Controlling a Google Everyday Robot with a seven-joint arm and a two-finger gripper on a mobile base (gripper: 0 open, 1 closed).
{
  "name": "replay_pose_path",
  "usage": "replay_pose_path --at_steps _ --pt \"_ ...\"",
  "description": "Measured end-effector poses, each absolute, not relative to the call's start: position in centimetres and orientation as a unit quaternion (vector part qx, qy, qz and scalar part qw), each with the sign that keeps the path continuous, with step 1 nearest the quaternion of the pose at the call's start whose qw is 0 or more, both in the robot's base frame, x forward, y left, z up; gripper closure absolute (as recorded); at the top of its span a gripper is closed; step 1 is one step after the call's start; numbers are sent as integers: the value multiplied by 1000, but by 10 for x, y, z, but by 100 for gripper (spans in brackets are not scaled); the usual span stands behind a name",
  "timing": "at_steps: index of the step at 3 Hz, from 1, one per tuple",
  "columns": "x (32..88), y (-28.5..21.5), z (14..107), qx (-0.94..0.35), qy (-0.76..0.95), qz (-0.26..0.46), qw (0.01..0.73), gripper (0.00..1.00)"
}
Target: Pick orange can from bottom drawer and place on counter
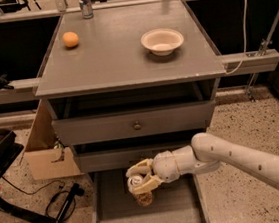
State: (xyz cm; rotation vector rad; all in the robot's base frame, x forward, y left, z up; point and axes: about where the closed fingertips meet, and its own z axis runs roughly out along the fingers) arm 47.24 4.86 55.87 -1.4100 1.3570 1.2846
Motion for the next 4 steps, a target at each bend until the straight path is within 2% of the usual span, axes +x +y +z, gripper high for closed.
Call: replay_pose_path --at_steps 1,2,4 --pt "485 46 613 -550 553 485 395 100" --pt "485 46 613 -550 553 485 395 100" --pt "521 23 731 -535 559 442 454 100"
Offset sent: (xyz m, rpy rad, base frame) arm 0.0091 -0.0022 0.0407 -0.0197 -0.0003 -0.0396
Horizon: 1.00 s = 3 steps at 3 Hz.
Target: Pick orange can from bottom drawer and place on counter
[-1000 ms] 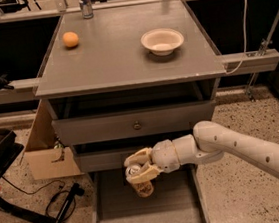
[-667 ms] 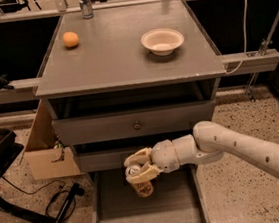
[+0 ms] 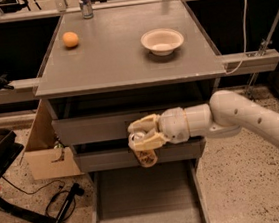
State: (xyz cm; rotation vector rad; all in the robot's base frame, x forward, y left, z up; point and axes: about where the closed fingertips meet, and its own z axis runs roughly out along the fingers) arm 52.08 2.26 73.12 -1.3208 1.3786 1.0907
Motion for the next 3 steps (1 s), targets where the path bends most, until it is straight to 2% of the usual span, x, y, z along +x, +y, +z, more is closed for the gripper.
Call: replay_pose_path --at_steps 2,3 --pt "591 -14 885 -481 565 406 533 100" --pt "591 -12 886 -481 564 406 535 100"
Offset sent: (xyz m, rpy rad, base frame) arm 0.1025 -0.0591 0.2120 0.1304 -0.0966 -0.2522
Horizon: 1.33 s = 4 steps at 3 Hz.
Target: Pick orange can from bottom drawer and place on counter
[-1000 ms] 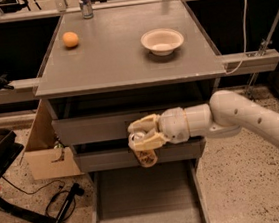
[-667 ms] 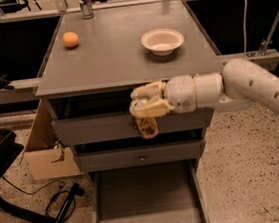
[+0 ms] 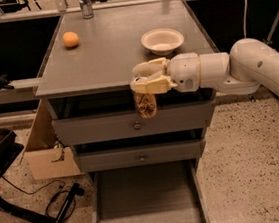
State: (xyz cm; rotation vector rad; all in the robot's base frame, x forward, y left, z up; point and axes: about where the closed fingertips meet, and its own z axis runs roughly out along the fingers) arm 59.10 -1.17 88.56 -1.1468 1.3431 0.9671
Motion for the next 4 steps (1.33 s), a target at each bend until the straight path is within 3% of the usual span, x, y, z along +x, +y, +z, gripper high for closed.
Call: replay_pose_path --at_steps 2,4 --pt "685 38 982 -461 539 396 584 100" --pt "767 89 1010 -432 515 439 597 100"
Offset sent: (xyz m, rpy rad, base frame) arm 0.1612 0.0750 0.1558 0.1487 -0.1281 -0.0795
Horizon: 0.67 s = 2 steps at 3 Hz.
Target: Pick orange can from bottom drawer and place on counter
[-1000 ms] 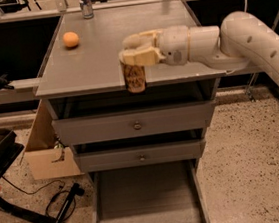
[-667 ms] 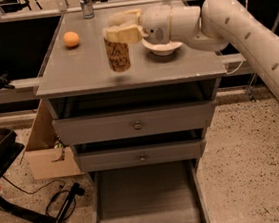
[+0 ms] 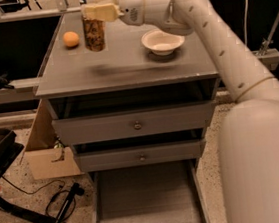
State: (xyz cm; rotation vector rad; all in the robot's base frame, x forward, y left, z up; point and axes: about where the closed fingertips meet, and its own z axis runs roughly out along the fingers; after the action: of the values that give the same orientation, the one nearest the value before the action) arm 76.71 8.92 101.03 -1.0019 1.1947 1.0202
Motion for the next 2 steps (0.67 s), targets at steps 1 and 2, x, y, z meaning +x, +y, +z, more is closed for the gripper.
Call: replay_pose_path --at_steps 1,2 --pt "799 114 974 -407 533 483 563 100" --pt "818 134 923 -396 581 497 508 100"
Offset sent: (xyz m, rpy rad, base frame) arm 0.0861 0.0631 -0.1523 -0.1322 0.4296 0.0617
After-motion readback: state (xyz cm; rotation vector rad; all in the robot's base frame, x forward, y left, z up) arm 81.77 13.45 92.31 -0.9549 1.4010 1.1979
